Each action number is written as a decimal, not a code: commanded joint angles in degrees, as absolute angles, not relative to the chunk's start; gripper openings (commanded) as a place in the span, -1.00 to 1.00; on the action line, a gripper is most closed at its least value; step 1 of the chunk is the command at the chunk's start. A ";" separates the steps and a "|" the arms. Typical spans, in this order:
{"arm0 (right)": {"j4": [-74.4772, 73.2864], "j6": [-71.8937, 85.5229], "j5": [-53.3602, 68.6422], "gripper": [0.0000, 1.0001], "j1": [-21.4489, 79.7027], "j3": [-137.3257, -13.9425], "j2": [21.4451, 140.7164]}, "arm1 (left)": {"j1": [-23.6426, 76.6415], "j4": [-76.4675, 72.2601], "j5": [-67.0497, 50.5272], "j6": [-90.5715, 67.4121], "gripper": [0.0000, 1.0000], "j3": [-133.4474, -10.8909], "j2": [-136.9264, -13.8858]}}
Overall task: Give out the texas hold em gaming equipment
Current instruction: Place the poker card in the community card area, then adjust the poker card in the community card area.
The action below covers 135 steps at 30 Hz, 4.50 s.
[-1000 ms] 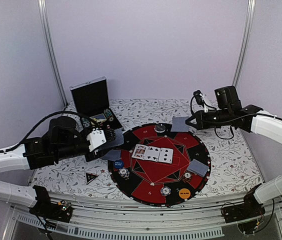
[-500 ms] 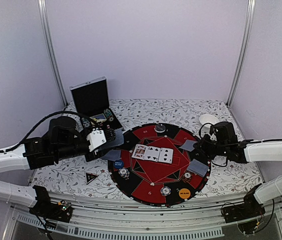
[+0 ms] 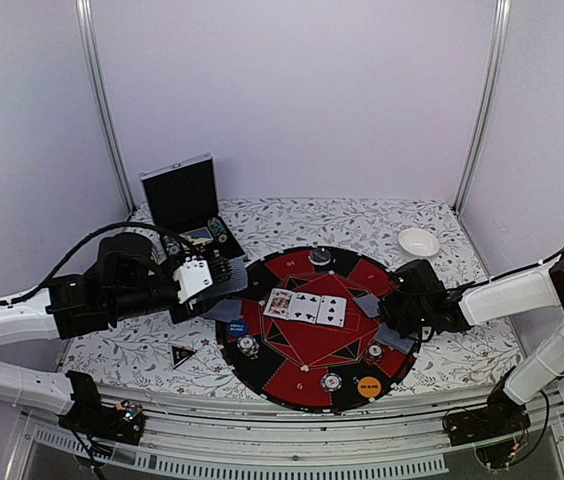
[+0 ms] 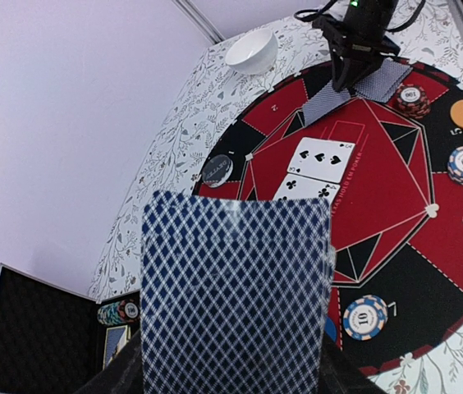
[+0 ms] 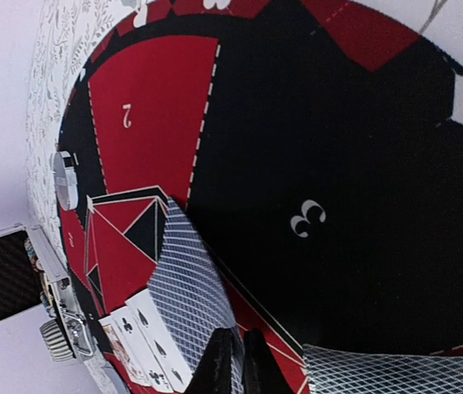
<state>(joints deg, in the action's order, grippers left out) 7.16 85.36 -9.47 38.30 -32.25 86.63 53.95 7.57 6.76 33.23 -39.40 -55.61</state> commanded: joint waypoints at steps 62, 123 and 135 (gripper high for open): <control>-28.31 14.71 10.16 -0.85 32.32 -63.91 109.33 | 54.38 6.45 5.81 33.57 0.08 -39.38 -54.66; 15.75 49.27 9.70 -0.33 29.89 -34.20 89.58 | 54.40 6.42 5.64 33.48 0.08 -39.38 -53.60; -1.26 26.53 0.41 0.98 39.75 -52.92 78.41 | 54.36 6.42 5.48 33.79 0.08 -39.38 -53.83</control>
<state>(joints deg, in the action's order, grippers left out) 2.46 39.55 1.19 32.91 -45.15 79.92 53.95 7.62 5.98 33.23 -39.40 -54.30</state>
